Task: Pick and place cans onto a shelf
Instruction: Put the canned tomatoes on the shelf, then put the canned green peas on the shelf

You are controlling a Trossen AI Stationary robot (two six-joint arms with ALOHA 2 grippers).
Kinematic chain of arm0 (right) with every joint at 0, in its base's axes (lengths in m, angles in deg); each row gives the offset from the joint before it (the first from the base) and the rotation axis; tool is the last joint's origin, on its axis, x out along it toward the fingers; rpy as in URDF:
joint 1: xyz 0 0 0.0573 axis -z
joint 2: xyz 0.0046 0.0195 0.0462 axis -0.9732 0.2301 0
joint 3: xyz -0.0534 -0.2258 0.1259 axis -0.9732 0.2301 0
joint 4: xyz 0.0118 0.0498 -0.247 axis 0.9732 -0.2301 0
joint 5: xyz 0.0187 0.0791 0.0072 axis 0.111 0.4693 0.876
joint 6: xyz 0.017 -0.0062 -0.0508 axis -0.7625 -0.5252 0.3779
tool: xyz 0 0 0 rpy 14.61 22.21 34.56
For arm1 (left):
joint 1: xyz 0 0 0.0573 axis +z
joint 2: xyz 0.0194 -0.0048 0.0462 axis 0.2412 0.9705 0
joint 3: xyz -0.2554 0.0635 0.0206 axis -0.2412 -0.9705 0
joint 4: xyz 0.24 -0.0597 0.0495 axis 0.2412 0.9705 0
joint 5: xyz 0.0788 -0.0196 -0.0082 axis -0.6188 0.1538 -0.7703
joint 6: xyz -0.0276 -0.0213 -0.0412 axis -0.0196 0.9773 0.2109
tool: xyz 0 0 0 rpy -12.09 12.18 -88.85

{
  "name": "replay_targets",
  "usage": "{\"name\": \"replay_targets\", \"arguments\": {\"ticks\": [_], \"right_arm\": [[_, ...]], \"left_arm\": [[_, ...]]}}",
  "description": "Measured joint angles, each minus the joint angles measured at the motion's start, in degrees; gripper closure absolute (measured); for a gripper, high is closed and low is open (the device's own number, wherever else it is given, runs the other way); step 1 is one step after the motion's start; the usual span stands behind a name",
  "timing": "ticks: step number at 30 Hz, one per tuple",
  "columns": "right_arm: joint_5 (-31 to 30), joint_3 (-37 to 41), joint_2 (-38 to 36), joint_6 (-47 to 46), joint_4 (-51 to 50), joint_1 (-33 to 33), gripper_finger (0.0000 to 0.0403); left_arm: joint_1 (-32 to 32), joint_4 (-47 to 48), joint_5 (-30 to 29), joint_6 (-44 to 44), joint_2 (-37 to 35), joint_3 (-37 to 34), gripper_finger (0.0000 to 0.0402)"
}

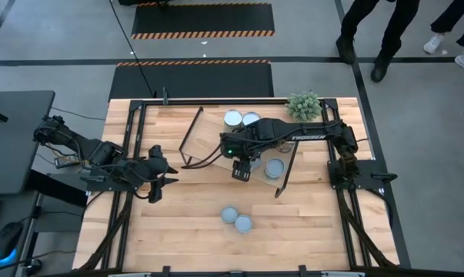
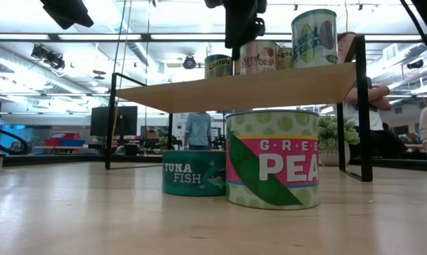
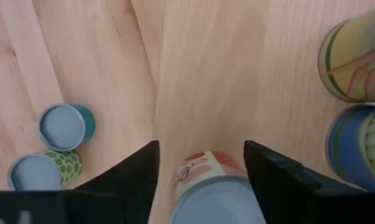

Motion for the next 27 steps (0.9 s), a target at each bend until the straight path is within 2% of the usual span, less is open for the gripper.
{"name": "replay_targets", "arguments": {"ticks": [5, 10, 21, 27], "right_arm": [[0.31, 0.0, 0.0, -1.24, -2.95, 0.05, 0.0203], [0.36, 0.0, 0.0, -1.62, -5.21, -0.11, 0.0225], [0.47, 0.0, -0.01, -1.18, -5.79, -0.92, 0.0229], [0.58, -2.05, -0.33, -0.06, -1.89, -1.31, 0.0229]], "left_arm": [[-0.02, -0.02, 0.01, 0.0, 0.0, 0.0, 0.0272], [-0.01, 0.0, 0.0, 0.02, 0.0, 0.0, 0.0272], [0.0, -0.11, 0.0, 0.04, 0.0, 0.0, 0.0272], [-0.02, -0.59, 0.0, 0.02, 0.0, 0.0, 0.0272]]}}
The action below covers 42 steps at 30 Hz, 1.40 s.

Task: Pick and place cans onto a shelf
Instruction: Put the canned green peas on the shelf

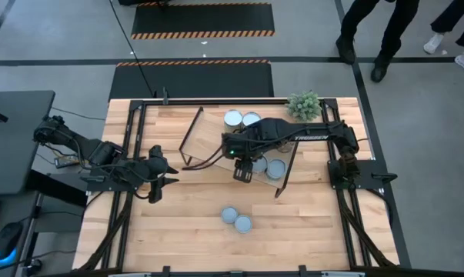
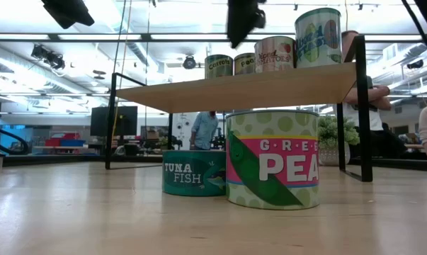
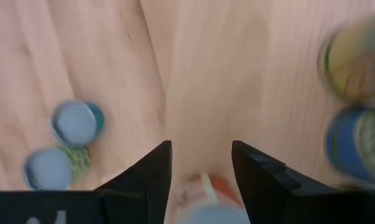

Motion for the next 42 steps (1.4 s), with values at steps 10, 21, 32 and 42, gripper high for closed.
{"name": "replay_targets", "arguments": {"ticks": [10, 21, 32, 42], "right_arm": [[1.74, 1.69, 0.4, 0.14, 10.54, -8.23, 0.0204], [5.99, 10.08, 0.38, 4.44, 18.63, -15.76, 0.0057], [6.53, 21.41, 0.44, 6.37, 31.81, -18.54, 0.0015], [5.24, 29.23, 0.44, 6.02, 37.91, -20.5, 0.0004]], "left_arm": [[0.02, -0.04, 0.0, -0.04, 0.0, 0.0, 0.0272], [0.0, -0.07, 0.0, -0.07, -0.02, 0.0, 0.0272], [0.01, -0.09, 0.0, 0.0, -0.02, 0.0, 0.0272], [0.01, -0.26, 0.0, 0.04, -0.02, 0.0, 0.0272]]}}
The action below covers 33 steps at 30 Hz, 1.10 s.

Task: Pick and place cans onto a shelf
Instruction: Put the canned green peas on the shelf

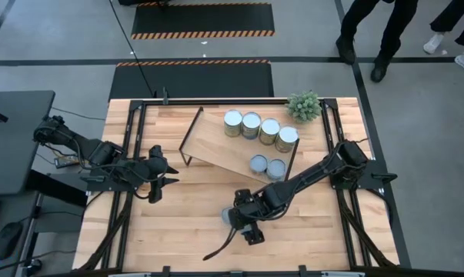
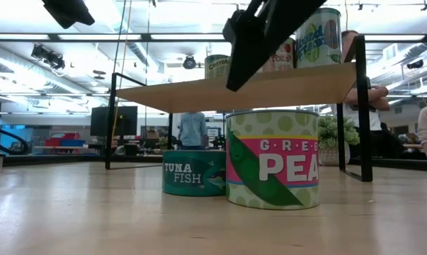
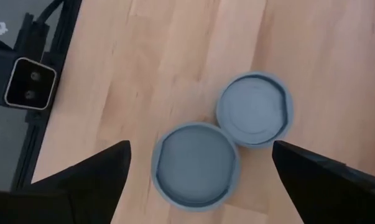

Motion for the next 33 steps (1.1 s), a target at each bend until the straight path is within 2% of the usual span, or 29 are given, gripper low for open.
{"name": "replay_targets", "arguments": {"ticks": [5, 13, 26, 29, 33], "right_arm": [[-1.1, 1.63, 0.0, 0.38, 1.31, -0.09, 0.0003], [-2.64, 7.13, 0.0, 4.4, 9.79, -1.83, 0.0004], [-6.18, 13.04, 0.0, 5.96, 15.32, -2.69, 0.0005], [-6.55, 13.57, -0.02, 6.24, 17.33, -2.69, 0.0018], [-6.6, 14.64, -0.02, 6.24, 17.62, -2.67, 0.0056]], "left_arm": [[0.01, 0.0, 0.0, -0.04, 0.0, 0.0, 0.0272], [0.0, 0.02, 0.0, 0.01, 0.0, 0.0, 0.0272], [-0.01, 0.05, 0.0, -0.02, 0.02, 0.0, 0.0272], [0.01, 0.04, 0.0, -0.04, 0.02, 0.0, 0.0272], [0.0, 0.07, 0.0, -0.04, 0.02, 0.0, 0.0272]]}}
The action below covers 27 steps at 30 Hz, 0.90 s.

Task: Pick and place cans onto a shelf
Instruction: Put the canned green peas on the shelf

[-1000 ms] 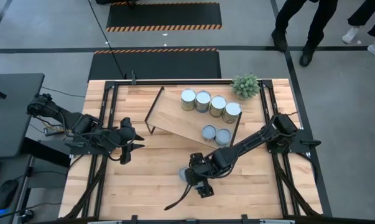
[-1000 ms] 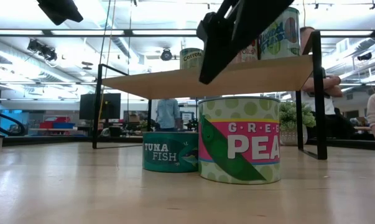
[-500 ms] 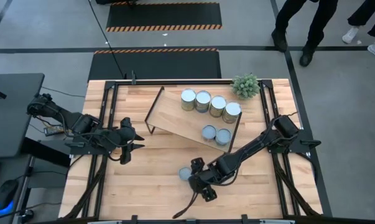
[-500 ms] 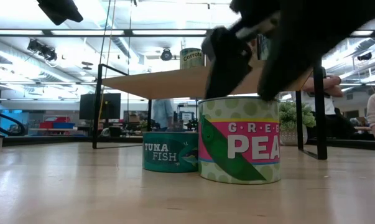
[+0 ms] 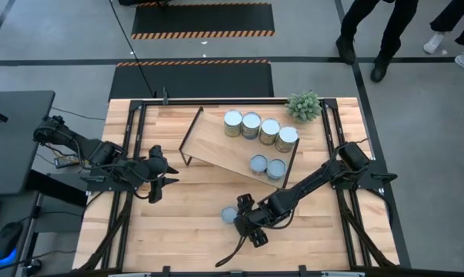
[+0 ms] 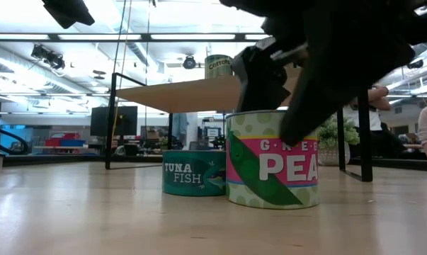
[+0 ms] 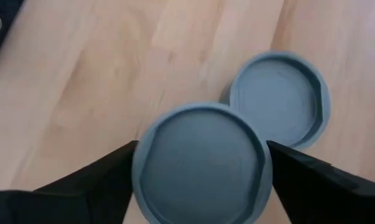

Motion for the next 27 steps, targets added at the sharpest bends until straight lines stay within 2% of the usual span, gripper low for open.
{"name": "replay_targets", "arguments": {"ticks": [5, 10, 17, 23, 27], "right_arm": [[-0.17, -0.16, 0.0, -0.31, 0.46, 0.0, 0.0113], [-0.17, -3.53, 0.0, -2.0, -2.02, 0.61, 0.0114], [-1.28, -16.36, 0.02, -3.93, -13.36, 2.49, 0.0114], [-8.42, -28.91, 0.02, -6.2, -23.59, 5.04, 0.0114], [-10.95, -34.38, 0.02, -7.74, -29.61, 9.17, 0.0114]], "left_arm": [[-0.01, -0.02, 0.0, -0.03, 0.0, 0.0, 0.0272], [0.01, 0.0, 0.0, -0.04, 0.0, 0.0, 0.0272], [0.0, 0.0, 0.0, -0.05, 0.0, 0.0, 0.0272], [0.01, 0.0, 0.0, -0.05, 0.0, 0.0, 0.0272], [-0.01, -0.02, 0.0, -0.07, 0.0, 0.0, 0.0272]]}}
